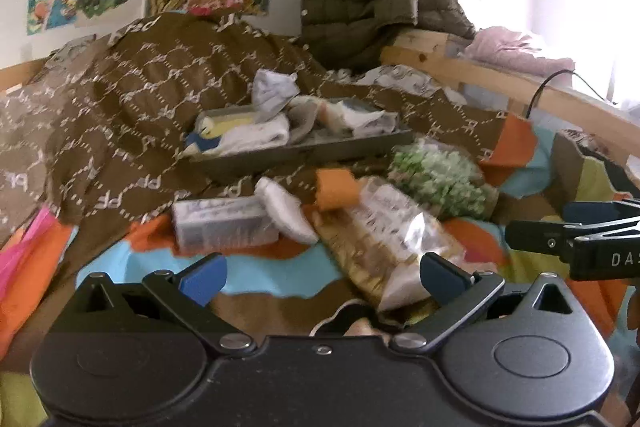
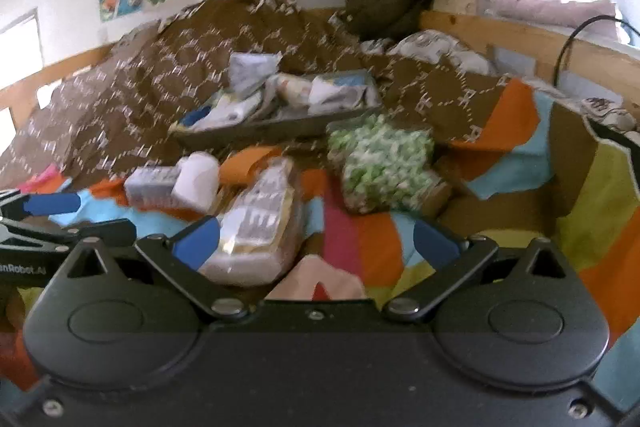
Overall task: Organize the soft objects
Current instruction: 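Move both grippers back over the remaining carton, tissue and orange strap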
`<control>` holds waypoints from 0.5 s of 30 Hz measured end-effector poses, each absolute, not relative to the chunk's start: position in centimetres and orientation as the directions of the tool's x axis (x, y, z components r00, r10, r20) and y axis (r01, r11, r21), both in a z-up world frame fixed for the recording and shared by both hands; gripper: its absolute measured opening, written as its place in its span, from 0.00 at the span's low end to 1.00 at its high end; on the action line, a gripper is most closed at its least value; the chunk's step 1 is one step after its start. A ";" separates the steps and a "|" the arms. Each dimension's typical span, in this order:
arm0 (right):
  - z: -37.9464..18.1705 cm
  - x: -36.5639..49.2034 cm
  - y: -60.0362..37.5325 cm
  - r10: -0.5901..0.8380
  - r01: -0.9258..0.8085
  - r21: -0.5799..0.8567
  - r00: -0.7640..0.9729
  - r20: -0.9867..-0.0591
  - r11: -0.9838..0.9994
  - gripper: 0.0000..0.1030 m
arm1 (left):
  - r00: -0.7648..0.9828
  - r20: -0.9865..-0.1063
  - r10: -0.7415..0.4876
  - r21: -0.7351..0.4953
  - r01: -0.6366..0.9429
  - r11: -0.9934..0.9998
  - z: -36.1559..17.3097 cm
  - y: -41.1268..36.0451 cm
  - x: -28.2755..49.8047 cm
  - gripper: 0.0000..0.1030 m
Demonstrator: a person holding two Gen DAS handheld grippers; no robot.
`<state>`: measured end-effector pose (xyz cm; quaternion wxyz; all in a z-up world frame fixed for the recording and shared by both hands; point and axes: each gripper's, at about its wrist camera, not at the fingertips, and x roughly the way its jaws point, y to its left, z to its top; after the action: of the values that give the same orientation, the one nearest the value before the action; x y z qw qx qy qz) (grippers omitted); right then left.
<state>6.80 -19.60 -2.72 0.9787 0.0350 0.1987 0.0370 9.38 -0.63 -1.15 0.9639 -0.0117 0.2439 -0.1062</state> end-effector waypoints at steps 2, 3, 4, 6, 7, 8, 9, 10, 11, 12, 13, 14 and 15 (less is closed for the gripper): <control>-2.7 7.1 -19.0 0.095 -0.072 0.073 0.915 -0.392 0.995 0.99 | 0.854 -0.482 -0.196 -0.078 0.181 0.980 -1.5 -0.2 9.1 0.99; -2.9 7.1 -18.8 0.102 -0.080 0.070 0.912 -0.398 0.994 0.99 | 0.852 -0.489 -0.188 -0.079 0.172 0.982 -1.7 0.0 8.9 0.99; -3.0 7.2 -18.5 0.107 -0.087 0.068 0.909 -0.403 0.994 0.99 | 0.850 -0.494 -0.182 -0.078 0.164 0.983 -1.8 0.1 8.8 0.99; -3.1 7.4 -18.1 0.118 -0.101 0.063 0.903 -0.413 0.993 0.99 | 0.847 -0.504 -0.168 -0.076 0.151 0.986 -2.0 0.3 8.6 0.99; -3.1 7.6 -18.0 0.125 -0.108 0.063 0.900 -0.417 0.992 0.99 | 0.846 -0.508 -0.162 -0.074 0.145 0.987 -2.1 0.4 8.5 0.99; -3.0 7.7 -17.9 0.131 -0.115 0.063 0.899 -0.419 0.991 0.99 | 0.845 -0.512 -0.156 -0.073 0.137 0.988 -2.1 0.5 8.5 0.99; -3.1 7.7 -17.7 0.137 -0.122 0.063 0.897 -0.420 0.991 0.99 | 0.844 -0.514 -0.150 -0.074 0.131 0.989 -2.1 0.6 8.5 0.99; -3.1 7.7 -17.6 0.142 -0.128 0.062 0.895 -0.422 0.990 0.99 | 0.844 -0.516 -0.146 -0.075 0.125 0.989 -2.2 0.7 8.5 0.99; -3.0 7.7 -17.5 0.146 -0.133 0.061 0.895 -0.422 0.989 0.99 | 0.844 -0.517 -0.141 -0.075 0.120 0.990 -2.2 0.7 8.5 0.99; -3.0 7.7 -17.5 0.150 -0.138 0.059 0.894 -0.422 0.989 0.99 | 0.844 -0.518 -0.137 -0.075 0.114 0.991 -2.2 0.8 8.5 0.99; -3.0 7.8 -17.5 0.155 -0.144 0.057 0.893 -0.422 0.988 0.99 | 0.844 -0.519 -0.133 -0.074 0.110 0.991 -2.1 0.7 8.5 0.99; -3.0 7.7 -17.4 0.158 -0.148 0.055 0.893 -0.422 0.987 0.99 | 0.844 -0.521 -0.130 -0.074 0.108 0.991 -2.1 0.8 8.5 0.99; -2.9 7.7 -17.3 0.161 -0.153 0.055 0.892 -0.421 0.987 0.99 | 0.844 -0.521 -0.128 -0.074 0.105 0.992 -2.1 0.8 8.5 0.99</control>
<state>7.68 -17.30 -2.94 0.9727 0.0100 0.2174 0.0808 8.49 0.80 -2.12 0.9599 -0.0211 0.2729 -0.0608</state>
